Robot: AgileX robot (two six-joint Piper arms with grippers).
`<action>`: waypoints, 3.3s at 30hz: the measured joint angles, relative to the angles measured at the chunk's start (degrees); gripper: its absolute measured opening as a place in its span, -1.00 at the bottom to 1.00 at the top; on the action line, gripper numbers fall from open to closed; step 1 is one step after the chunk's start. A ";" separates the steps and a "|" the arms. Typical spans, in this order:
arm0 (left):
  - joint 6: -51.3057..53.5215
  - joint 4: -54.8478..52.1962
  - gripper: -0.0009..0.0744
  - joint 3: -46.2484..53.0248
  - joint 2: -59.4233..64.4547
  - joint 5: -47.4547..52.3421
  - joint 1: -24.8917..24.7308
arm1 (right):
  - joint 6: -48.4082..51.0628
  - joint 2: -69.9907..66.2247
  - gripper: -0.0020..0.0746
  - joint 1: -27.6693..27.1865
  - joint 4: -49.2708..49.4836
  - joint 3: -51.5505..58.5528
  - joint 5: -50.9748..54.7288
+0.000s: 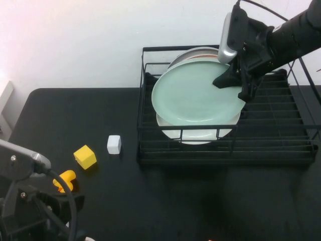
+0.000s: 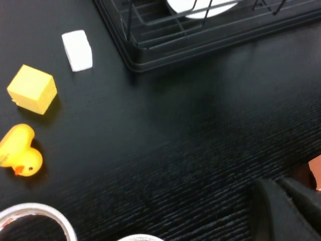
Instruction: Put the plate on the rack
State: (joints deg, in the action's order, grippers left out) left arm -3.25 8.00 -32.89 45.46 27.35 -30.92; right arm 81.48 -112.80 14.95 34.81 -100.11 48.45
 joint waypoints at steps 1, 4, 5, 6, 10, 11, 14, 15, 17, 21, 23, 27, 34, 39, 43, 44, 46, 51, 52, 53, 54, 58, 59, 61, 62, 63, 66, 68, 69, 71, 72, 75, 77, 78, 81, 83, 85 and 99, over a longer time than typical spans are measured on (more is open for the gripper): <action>0.28 0.00 -0.98 0.00 0.00 -0.12 0.00 | -0.27 -0.12 -0.60 0.00 0.00 0.00 0.00; 0.45 0.00 -0.98 0.00 0.00 -0.12 0.00 | -0.84 -0.60 -0.60 0.00 -0.03 0.00 0.00; 0.45 0.00 -0.98 0.00 0.00 -0.12 0.00 | -1.24 -0.92 -0.60 0.00 -0.03 0.00 0.00; 0.45 0.00 -0.98 0.00 0.00 -0.12 0.00 | -1.76 -1.33 -0.60 0.00 -0.13 0.00 -0.12; 0.45 0.00 -0.98 0.00 0.00 -0.12 0.00 | -2.89 -2.04 -0.59 0.00 -0.13 -0.09 -0.37; 0.45 0.00 -0.98 0.00 0.00 -0.12 0.00 | -3.18 -2.09 -0.57 0.00 -0.13 -0.09 -0.37; 0.45 0.00 -0.98 0.00 0.00 -0.12 0.00 | -4.53 -2.09 -0.34 0.00 -0.13 -0.09 -0.37; 0.45 0.00 -0.98 0.00 0.00 -0.12 0.00 | -4.78 -2.09 -0.23 0.00 -0.28 -0.09 -0.45; 0.45 0.00 -0.98 0.00 0.00 -0.12 0.00 | -4.99 -2.09 -0.10 0.00 -0.90 -0.09 -0.45; 0.45 0.00 -0.98 0.00 0.00 0.34 0.00 | -6.20 -0.26 -0.06 0.00 -4.67 -0.09 -0.85; 0.45 0.00 -0.98 0.00 0.00 0.75 0.00 | -8.33 1.88 -0.12 0.00 -6.41 -0.09 -1.26; 0.45 0.00 -0.98 0.00 0.00 0.84 0.00 | -14.80 7.78 -0.41 0.00 -7.10 -0.09 -1.86; 0.45 2.32 -0.98 0.00 0.00 0.98 0.00 | -20.73 17.53 -0.89 -0.22 -3.67 -0.13 2.10; 0.45 2.67 -0.98 0.00 -0.03 1.64 0.00 | -23.25 19.82 -0.94 -0.22 -3.10 -0.13 8.92; 0.45 2.67 -0.98 0.00 -1.67 3.67 0.00 | -25.57 22.23 -0.95 -0.22 -1.06 0.00 12.23; 0.45 2.67 -0.98 0.25 -2.74 3.67 0.00 | -25.61 22.98 -0.95 -0.22 0.06 0.42 12.47; 0.06 2.79 -0.98 1.05 -5.39 3.39 0.00 | -24.80 25.73 -0.95 -0.22 3.60 2.37 11.74; -3.27 3.33 -0.98 6.17 -15.10 1.68 0.00 | -16.66 35.28 -0.95 -0.22 13.86 11.98 4.08; -3.70 3.33 -0.98 7.18 -16.80 1.58 0.00 | -13.45 37.63 -0.95 -0.22 16.21 14.76 2.21; -4.09 3.23 -0.98 8.42 -18.86 1.59 0.00 | -10.28 39.99 -0.95 -0.22 18.41 17.62 0.50; -4.20 2.78 -0.98 9.57 -20.91 1.59 0.00 | -7.42 42.31 -0.95 -0.22 20.48 20.48 -1.09; -5.73 -0.72 -0.98 12.01 -28.15 1.59 0.00 | 0.90 50.92 -0.95 -0.22 26.82 30.93 -6.93; -7.02 -2.54 -0.98 12.16 -29.72 1.59 0.00 | 2.17 52.68 -0.95 -0.22 28.08 32.96 -8.18; -11.10 -7.58 -0.98 12.25 -32.08 1.59 0.00 | 5.07 56.77 -0.95 -0.22 31.53 37.68 -11.17; -13.57 -10.45 -0.98 12.25 -33.14 1.59 0.00 | 6.44 58.64 -0.95 -0.22 33.27 39.84 -12.47; -15.98 -13.43 -0.98 12.25 -33.90 1.59 0.00 | 7.61 60.45 -0.95 -0.22 34.79 41.89 -13.47; -19.60 -18.58 -0.98 12.25 -34.91 2.06 0.00 | 10.10 65.29 -0.95 -0.22 37.61 46.99 -15.01; -20.43 -19.13 -0.98 12.25 -34.91 2.83 0.00 | 10.76 68.43 -0.95 -0.22 38.23 49.79 -15.53; -20.74 -19.22 -0.98 12.25 -34.93 3.23 0.00 | 11.00 70.15 -0.95 -0.22 38.40 51.21 -15.94; -20.95 -19.22 -0.98 12.25 -34.93 3.94 0.00 | 11.15 73.45 -0.95 -0.22 38.51 53.62 -16.81; -21.09 -19.11 -0.98 12.25 -34.93 4.16 0.00 | 11.22 75.06 -0.95 -0.22 38.60 54.53 -17.54; -21.09 -18.98 -0.98 12.25 -34.93 4.52 0.00 | 11.28 78.85 -0.95 -0.22 38.90 56.27 -19.46; -21.09 -18.98 -0.98 12.25 -34.93 4.66 0.00 | 11.36 80.49 -0.95 -0.22 38.98 56.83 -20.51; -21.09 -18.98 -0.98 12.25 -34.93 4.66 0.00 | 11.36 80.95 -0.95 -0.22 38.98 56.97 -20.65; -21.09 -18.98 -0.98 12.25 -34.93 4.66 0.00 | 11.36 81.48 -0.95 -0.22 38.98 57.07 -20.79; -21.09 -18.98 -0.98 12.25 -34.93 4.66 0.00 | 11.36 81.48 -0.95 -0.22 38.98 57.07 -20.79; -21.09 -18.98 -0.98 12.25 -34.93 4.66 0.00 | 11.36 81.48 -0.95 -0.22 39.04 57.07 -20.79; -21.09 -18.98 -0.98 12.25 -34.93 4.66 0.00 | 8.20 81.48 -0.95 -0.22 38.80 58.26 -25.98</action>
State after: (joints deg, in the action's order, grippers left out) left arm -24.34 -10.98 -20.64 10.53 32.01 -30.92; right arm 89.68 -31.32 14.72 73.61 -41.84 22.47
